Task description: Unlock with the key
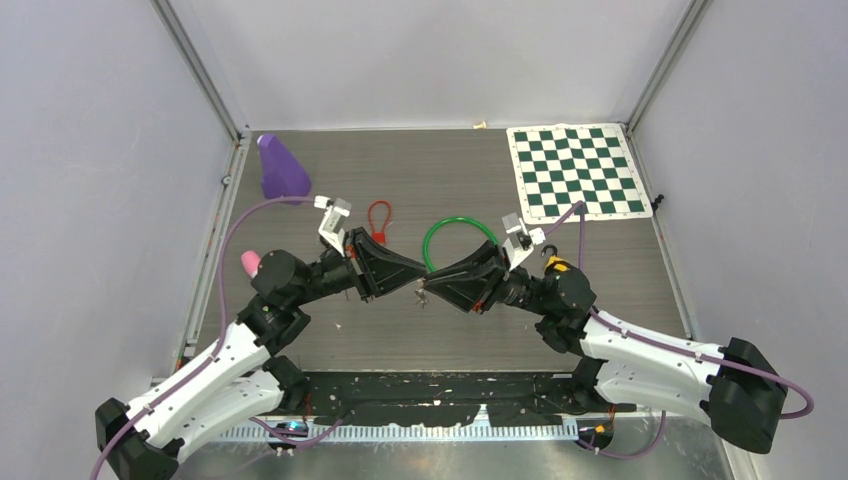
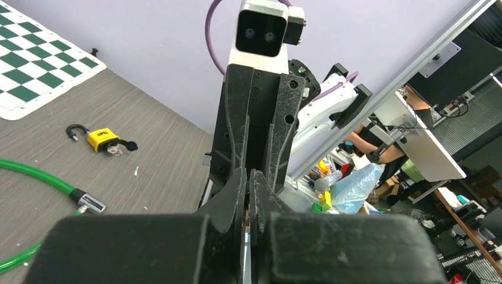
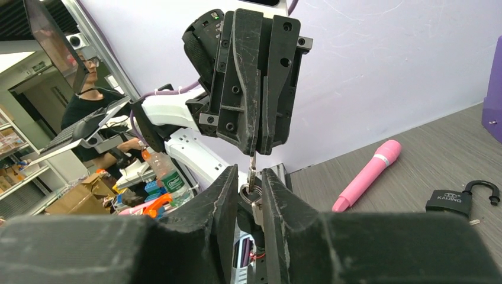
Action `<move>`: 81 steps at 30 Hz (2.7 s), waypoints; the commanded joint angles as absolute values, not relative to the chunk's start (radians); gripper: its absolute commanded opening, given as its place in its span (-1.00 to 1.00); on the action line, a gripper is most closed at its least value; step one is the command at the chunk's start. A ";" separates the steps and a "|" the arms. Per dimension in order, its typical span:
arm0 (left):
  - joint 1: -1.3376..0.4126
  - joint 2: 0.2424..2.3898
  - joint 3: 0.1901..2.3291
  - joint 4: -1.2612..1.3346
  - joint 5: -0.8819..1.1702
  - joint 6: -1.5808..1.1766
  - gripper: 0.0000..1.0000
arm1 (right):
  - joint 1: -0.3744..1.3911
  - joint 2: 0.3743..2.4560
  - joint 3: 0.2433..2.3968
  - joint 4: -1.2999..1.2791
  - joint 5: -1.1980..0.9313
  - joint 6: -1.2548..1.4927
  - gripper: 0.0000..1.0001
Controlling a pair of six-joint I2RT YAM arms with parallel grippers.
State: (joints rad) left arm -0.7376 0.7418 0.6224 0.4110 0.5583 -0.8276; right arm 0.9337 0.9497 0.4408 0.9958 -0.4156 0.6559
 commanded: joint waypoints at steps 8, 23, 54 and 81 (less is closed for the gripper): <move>-0.758 0.754 0.646 0.498 0.535 -0.847 -1.00 | 0.929 0.959 0.443 1.078 -0.442 0.667 -0.52; -0.764 0.740 0.636 0.520 0.508 -0.869 -1.00 | 0.930 0.977 0.424 1.112 -0.435 0.684 -0.70; -0.810 0.777 0.779 0.166 0.335 -0.669 -0.14 | 0.908 0.823 0.333 0.896 -0.312 0.611 -0.89; -0.797 1.957 1.511 -0.657 -0.307 -0.659 0.20 | 0.882 0.151 0.209 0.118 0.029 0.518 -0.89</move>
